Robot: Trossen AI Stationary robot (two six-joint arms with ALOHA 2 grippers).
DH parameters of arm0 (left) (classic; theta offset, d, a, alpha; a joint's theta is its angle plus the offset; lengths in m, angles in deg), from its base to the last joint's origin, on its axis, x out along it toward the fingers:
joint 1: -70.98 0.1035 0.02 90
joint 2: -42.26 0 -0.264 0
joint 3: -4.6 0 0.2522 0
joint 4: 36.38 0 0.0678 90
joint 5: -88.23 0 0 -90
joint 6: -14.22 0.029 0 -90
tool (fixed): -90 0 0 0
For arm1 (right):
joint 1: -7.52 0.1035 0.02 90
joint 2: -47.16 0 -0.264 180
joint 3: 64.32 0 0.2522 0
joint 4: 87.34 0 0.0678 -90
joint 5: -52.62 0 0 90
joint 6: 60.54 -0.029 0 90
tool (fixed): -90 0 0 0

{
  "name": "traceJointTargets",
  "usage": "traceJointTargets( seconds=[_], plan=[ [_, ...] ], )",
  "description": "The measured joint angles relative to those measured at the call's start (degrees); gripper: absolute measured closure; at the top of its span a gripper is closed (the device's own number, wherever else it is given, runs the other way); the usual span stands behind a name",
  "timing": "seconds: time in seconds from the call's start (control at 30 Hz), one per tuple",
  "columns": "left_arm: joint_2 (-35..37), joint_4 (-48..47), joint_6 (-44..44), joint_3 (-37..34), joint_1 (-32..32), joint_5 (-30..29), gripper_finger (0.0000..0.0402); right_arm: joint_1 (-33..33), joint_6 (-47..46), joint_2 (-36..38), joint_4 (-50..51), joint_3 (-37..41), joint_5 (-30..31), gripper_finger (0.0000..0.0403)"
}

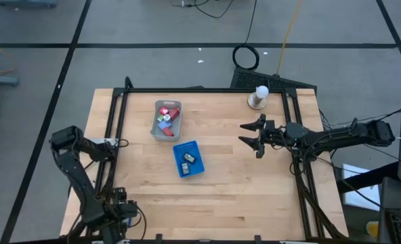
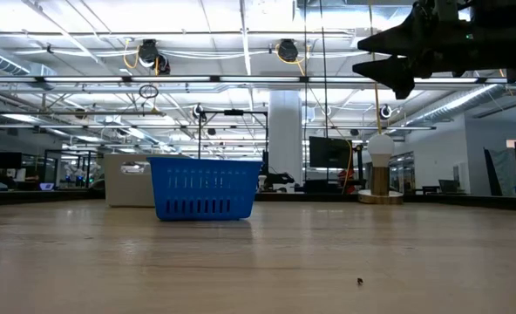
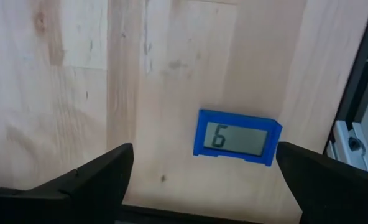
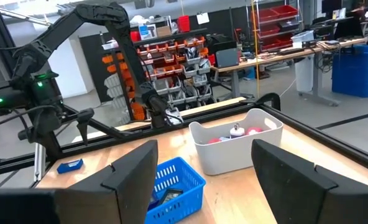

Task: Pick & Place Office items
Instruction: Put the blue digital timer into the blue basket

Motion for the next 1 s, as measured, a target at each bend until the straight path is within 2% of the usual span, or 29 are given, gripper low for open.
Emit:
traceJointTargets(
  seconds=[0.3, 0.67, 1.0],
  plan=[
    [-0.1, 2.6, -1.8, 0.0, -1.7, -4.4, 0.0004, 0.0, 0.6, 0.0, 0.2, 0.0, 0.4, 0.0151],
    [-5.1, 4.4, 1.7, 0.0, -2.5, -3.1, 0.0004, 0.0, 0.1, 0.0, 0.2, 0.0, 0.4, 0.0151],
    [-5.7, 7.1, 1.0, 0.0, -4.7, -4.9, 0.0005, 0.0, 0.0, 0.0, 0.1, 0.0, 0.5, 0.0152]
  ],
)
